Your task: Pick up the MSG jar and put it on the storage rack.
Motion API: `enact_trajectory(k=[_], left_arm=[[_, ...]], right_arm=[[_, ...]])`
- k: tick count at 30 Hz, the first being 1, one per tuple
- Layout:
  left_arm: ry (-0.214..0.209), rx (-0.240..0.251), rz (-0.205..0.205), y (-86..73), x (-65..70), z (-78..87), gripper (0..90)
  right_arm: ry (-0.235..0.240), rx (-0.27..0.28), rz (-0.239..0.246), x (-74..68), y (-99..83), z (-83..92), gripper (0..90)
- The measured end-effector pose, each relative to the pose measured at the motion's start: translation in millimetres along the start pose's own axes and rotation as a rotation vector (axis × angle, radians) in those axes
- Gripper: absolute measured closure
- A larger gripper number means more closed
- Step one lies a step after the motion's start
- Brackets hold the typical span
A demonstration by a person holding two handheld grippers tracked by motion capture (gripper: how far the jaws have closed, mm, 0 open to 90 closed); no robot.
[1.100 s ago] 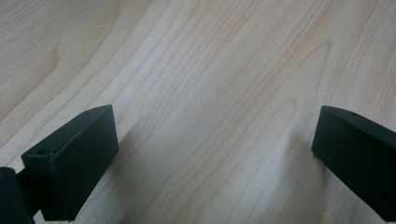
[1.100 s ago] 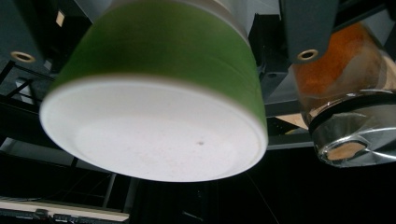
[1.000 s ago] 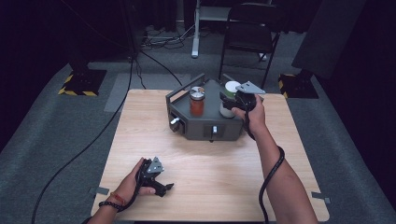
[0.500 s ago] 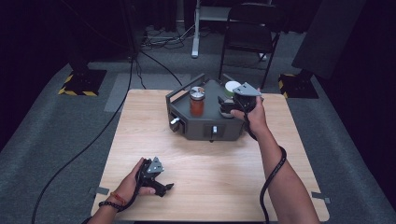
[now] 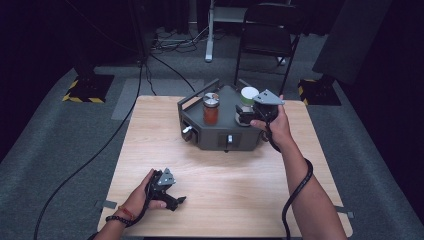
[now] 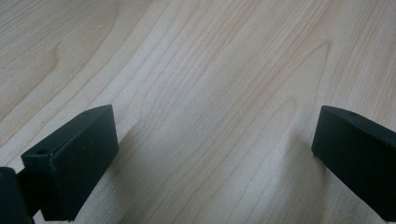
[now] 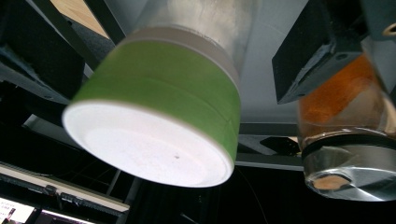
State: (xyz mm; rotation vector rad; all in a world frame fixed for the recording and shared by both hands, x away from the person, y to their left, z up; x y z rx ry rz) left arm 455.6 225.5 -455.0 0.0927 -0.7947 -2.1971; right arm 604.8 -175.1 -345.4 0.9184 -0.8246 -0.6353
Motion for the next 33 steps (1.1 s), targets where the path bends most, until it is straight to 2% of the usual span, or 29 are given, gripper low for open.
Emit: enact_trajectory(k=[16,26,29,33], left_arm=[[0.0,-0.001,0.0,0.0,0.0,0.0,0.1],[0.0,-0.001,0.0,0.0,0.0,0.0,0.1],[0.0,-0.001,0.0,0.0,0.0,0.0,0.1],[0.0,0.0,0.001,-0.1,0.0,-0.1,0.1]], right_arm=[[0.026,0.057,0.043,-7.4,-8.9,26.3,2.1],[0.043,0.1,0.052,-10.7,-22.1,43.3,2.1],[0.06,0.131,0.068,-15.0,-29.5,51.6,2.1],[0.077,0.151,0.067,-17.1,-36.6,56.7,2.0]])
Point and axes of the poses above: each handheld gripper's, and its own axes: z roughly backward along the jaws, y roughly out of its top, x roughly to its right, the point moved 10 cm from there along -z, roughly forward along the jaws, and after that the axes turned 13 degrees about z, right-handed, at the moved point
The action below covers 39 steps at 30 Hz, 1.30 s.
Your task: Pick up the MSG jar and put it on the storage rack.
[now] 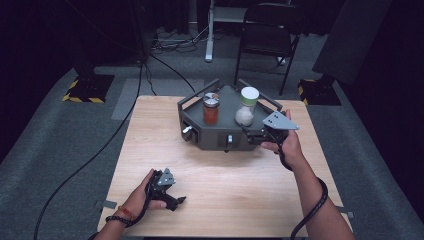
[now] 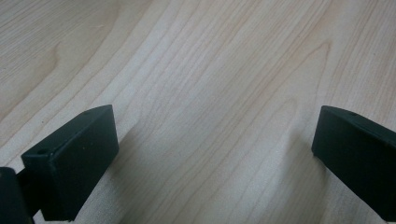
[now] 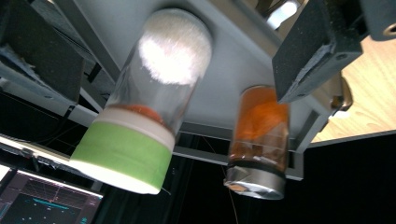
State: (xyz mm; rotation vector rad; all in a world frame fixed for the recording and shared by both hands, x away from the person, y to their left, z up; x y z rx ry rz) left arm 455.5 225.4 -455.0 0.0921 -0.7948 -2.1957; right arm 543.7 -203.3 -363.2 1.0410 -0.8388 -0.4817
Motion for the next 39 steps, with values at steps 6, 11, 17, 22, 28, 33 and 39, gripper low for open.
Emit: enact_trajectory(k=[6,11,17,22,28,33,39], left_arm=[[0.0,0.0,0.0,0.0,0.0,0.0,0.1],[0.0,0.0,0.0,0.0,0.0,0.0,0.1],[0.0,0.0,0.0,0.0,0.0,0.0,0.1],[0.0,0.0,0.0,0.0,0.0,0.0,0.1],[0.0,0.0,0.0,0.0,0.0,0.0,0.1],[0.0,0.0,-0.001,0.0,0.0,0.0,0.1],[0.0,0.0,-0.001,0.0,0.1,0.0,0.2]], right_arm=[[0.028,0.012,0.024,-8.9,-10.7,11.9,2.0],[0.07,0.016,0.018,-17.8,-17.9,18.9,2.1],[0.149,-0.009,0.031,-33.3,-30.6,22.0,2.1],[0.188,-0.03,0.035,-43.0,-40.0,21.6,2.1],[0.205,-0.048,0.044,-55.0,-51.8,22.8,2.1],[0.22,-0.065,0.055,-64.0,-60.1,24.3,2.1],[0.254,-0.092,0.078,-71.9,-67.0,28.5,2.1]])
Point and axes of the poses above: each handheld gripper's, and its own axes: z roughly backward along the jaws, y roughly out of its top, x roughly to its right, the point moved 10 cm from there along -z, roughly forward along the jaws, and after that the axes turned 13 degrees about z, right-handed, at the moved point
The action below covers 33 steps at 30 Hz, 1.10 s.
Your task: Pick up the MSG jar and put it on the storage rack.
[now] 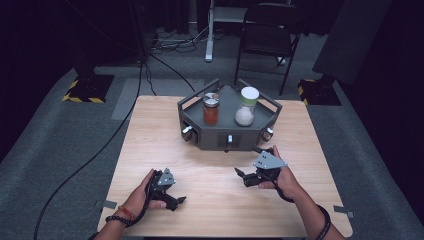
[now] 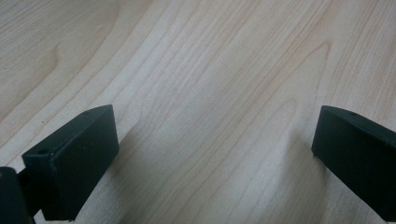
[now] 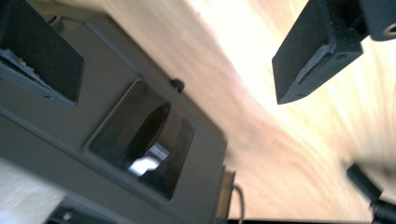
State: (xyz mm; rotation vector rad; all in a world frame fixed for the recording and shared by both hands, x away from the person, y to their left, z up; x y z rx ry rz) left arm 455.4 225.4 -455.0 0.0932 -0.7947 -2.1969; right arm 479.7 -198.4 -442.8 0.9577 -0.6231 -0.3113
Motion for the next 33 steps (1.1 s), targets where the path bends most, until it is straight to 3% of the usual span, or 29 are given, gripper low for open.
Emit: enact_trajectory(k=[6,15,21,33], left_arm=[[0.0,0.001,0.003,-0.2,0.2,0.0,0.2],[0.0,0.001,0.003,-0.2,0.3,0.0,0.3],[0.0,0.001,0.001,-0.1,0.1,0.0,0.2],[0.0,-0.001,0.0,0.1,-0.1,0.0,0.2]], right_arm=[[0.037,-0.031,0.015,-6.6,-8.4,3.8,2.0],[0.094,-0.095,-0.006,-5.7,-21.4,10.2,2.0],[0.138,-0.152,0.031,-6.6,-32.3,14.0,2.0],[0.201,-0.227,0.009,-4.6,-56.0,29.8,2.0]])
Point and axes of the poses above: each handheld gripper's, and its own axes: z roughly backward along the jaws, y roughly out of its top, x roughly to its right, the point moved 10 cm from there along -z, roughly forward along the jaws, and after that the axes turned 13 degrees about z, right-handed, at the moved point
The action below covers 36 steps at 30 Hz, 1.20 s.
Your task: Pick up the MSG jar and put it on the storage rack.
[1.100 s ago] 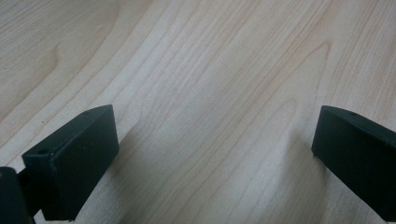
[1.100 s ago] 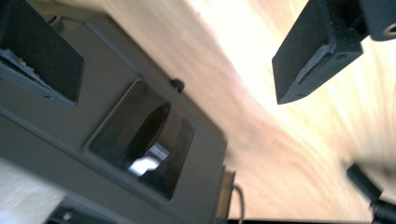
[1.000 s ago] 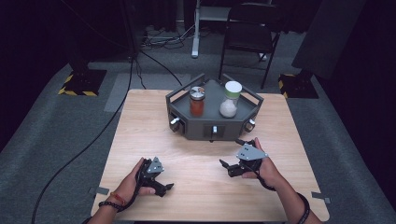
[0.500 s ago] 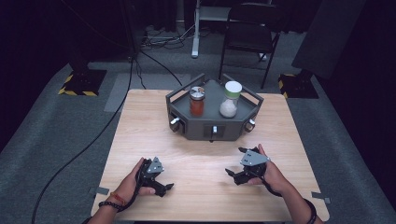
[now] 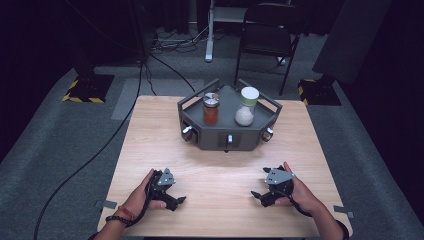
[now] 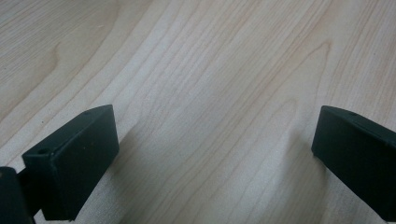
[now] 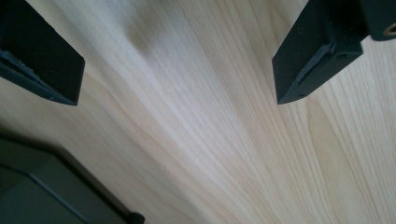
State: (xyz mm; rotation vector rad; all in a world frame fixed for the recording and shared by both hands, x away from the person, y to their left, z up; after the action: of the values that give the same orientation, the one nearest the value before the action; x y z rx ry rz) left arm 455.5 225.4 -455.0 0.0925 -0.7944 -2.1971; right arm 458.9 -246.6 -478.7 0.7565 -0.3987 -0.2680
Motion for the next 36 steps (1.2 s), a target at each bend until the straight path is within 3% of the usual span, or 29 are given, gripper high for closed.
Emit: enact_trajectory(k=[2,18,23,36], left_arm=[[-0.001,-0.001,0.0,0.1,-0.1,0.0,0.1],[-0.001,-0.001,-0.001,0.1,-0.1,0.0,0.2],[-0.001,-0.001,0.0,0.1,-0.1,0.0,0.1],[0.0,0.0,-0.001,0.0,-0.1,0.0,0.1]], right_arm=[[0.012,-0.018,-0.004,0.4,-5.5,0.9,2.0],[0.078,-0.008,-0.107,13.7,-26.6,7.7,0.1],[0.134,-0.021,-0.156,21.3,-32.8,9.6,0.1],[0.141,-0.02,-0.154,22.6,-35.7,11.9,0.0]])
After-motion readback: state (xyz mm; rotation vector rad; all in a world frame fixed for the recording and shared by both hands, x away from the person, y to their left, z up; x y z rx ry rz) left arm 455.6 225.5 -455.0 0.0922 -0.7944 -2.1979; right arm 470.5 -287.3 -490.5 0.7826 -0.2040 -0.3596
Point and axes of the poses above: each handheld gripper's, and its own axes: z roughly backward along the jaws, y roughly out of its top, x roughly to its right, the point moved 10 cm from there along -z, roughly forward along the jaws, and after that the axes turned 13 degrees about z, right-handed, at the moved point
